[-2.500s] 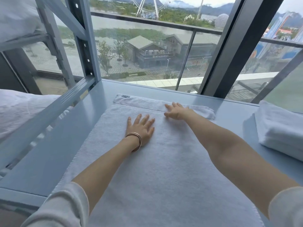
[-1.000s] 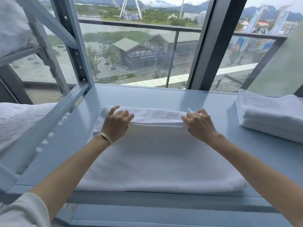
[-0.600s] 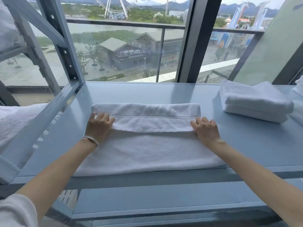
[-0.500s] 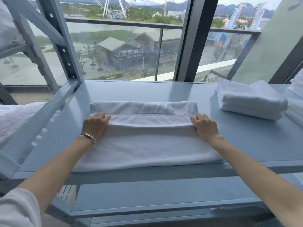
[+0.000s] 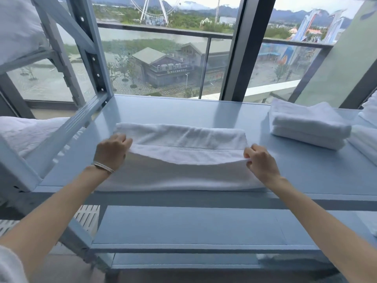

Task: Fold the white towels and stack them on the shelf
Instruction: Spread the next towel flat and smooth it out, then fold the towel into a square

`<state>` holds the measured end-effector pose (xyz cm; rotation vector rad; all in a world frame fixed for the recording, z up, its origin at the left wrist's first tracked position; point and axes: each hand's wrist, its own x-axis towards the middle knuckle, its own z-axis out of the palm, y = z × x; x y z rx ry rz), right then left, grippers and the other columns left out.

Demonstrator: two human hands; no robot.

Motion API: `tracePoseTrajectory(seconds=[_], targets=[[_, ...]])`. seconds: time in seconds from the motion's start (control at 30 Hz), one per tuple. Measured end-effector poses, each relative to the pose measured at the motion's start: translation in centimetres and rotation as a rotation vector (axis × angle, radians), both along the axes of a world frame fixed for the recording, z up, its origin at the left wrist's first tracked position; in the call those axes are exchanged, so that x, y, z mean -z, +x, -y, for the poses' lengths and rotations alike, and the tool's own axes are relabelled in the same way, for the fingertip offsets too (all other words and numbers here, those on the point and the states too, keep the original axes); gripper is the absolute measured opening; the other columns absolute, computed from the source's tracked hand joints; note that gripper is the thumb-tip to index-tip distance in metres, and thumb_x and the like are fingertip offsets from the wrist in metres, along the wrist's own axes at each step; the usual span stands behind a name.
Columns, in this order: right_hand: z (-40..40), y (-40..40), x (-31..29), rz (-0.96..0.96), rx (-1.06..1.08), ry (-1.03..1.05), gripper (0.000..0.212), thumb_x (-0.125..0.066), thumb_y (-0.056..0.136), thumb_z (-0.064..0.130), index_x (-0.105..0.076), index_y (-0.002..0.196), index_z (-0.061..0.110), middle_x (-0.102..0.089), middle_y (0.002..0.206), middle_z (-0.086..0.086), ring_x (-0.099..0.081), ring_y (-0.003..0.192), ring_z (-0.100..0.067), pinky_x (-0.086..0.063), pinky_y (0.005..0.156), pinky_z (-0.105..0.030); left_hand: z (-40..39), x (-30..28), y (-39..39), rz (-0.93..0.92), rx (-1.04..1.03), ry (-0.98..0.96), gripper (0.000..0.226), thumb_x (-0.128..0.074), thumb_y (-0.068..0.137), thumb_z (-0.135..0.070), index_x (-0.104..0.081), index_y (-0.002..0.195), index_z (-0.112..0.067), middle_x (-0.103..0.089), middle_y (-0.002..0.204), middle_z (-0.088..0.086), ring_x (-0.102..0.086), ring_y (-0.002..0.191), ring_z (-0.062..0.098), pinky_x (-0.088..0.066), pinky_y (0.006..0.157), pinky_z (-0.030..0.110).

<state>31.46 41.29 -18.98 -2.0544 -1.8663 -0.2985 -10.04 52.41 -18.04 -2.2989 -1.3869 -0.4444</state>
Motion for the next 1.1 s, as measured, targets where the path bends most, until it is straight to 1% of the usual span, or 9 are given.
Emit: tracePoseTrajectory(seconds=[0.1,0.17,0.23,0.3,0.43,0.67,0.77,0.87,1.1], targets=[[1.8,0.1,0.2,-0.034,-0.049,0.056,0.023,-0.056,0.063,-0.018,-0.056,0.073,0.003,-0.053,0.077,-0.012,-0.051,0.075,-0.03,-0.034,0.054,-0.028,2.5,0.4,-0.3,0.007,0.018,0.041,0.021,-0.06,0.054,0.011,-0.056,0.067,-0.006,-0.052,0.063,0.012,-0.057,0.057,0.033,-0.043,0.04,0.031],[2.6,0.5,1.1,-0.037,-0.045,-0.039,0.02,-0.055,0.066,-0.014,-0.057,0.076,0.003,-0.054,0.08,-0.012,-0.053,0.08,-0.032,-0.035,0.058,-0.028,4.2,2.0,-0.7,-0.02,0.019,-0.007,0.022,-0.067,0.053,0.008,-0.058,0.066,-0.007,-0.053,0.062,0.011,-0.058,0.055,0.032,-0.044,0.038,0.031],[3.0,1.1,1.3,-0.067,-0.044,-0.008,0.019,-0.054,0.065,-0.014,-0.055,0.073,0.003,-0.051,0.077,-0.011,-0.052,0.078,-0.032,-0.037,0.058,-0.03,5.2,2.7,-1.2,0.015,-0.04,-0.069,0.026,-0.072,0.053,0.009,-0.058,0.068,-0.007,-0.054,0.065,0.011,-0.059,0.059,0.032,-0.044,0.039,0.032],[3.6,1.2,0.9,-0.076,-0.074,0.081,0.021,-0.053,0.063,-0.017,-0.054,0.07,0.002,-0.05,0.074,-0.011,-0.05,0.072,-0.03,-0.039,0.054,-0.03,5.6,2.2,-1.5,0.048,-0.06,-0.026,0.025,-0.07,0.056,0.012,-0.056,0.066,-0.007,-0.053,0.063,0.011,-0.058,0.057,0.031,-0.043,0.038,0.03],[4.9,1.1,1.9,-0.035,-0.086,-0.032,0.015,-0.054,0.07,-0.013,-0.057,0.074,0.001,-0.054,0.081,-0.014,-0.052,0.08,-0.032,-0.04,0.056,-0.031,7.3,3.0,-1.9,-0.016,-0.045,-0.035,0.032,-0.074,0.05,0.016,-0.054,0.061,-0.007,-0.05,0.058,0.009,-0.055,0.048,0.027,-0.044,0.033,0.032],[6.0,1.9,1.6,-0.093,-0.225,0.13,0.025,-0.057,0.057,-0.021,-0.048,0.066,0.001,-0.045,0.068,-0.012,-0.042,0.063,-0.025,-0.03,0.054,-0.027,8.9,0.6,-1.9,0.076,-0.052,0.049,0.027,-0.066,0.055,0.015,-0.055,0.071,-0.003,-0.051,0.067,0.013,-0.055,0.065,0.034,-0.04,0.038,0.029],[6.4,2.2,2.6,-0.058,-0.288,0.051,0.031,-0.057,0.047,-0.024,-0.046,0.061,0.002,-0.04,0.063,-0.007,-0.041,0.057,-0.022,-0.027,0.05,-0.024,9.7,2.0,-1.5,0.061,-0.013,-0.179,0.022,-0.061,0.062,0.011,-0.055,0.076,-0.004,-0.053,0.088,0.013,-0.056,0.08,0.034,-0.048,0.047,0.037],[6.1,2.3,3.2,-0.037,-0.279,0.01,0.03,-0.057,0.048,-0.023,-0.048,0.062,0.001,-0.047,0.063,-0.013,-0.041,0.058,-0.023,-0.033,0.051,-0.028,9.9,3.5,-1.3,-0.015,-0.158,-0.394,0.019,-0.056,0.074,-0.002,-0.054,0.091,-0.009,-0.047,0.121,0.005,-0.052,0.102,0.029,-0.045,0.064,0.036],[2.3,2.5,2.5,-0.042,-0.2,-0.091,0.016,-0.053,0.062,-0.017,-0.053,0.071,-0.003,-0.051,0.076,-0.022,-0.051,0.074,-0.037,-0.047,0.059,-0.043,4.7,2.2,-0.9,0.075,-0.127,-0.552,0.022,-0.053,0.072,0.0,-0.04,0.082,-0.015,-0.05,0.113,0.006,-0.056,0.088,0.03,-0.041,0.068,0.03]])
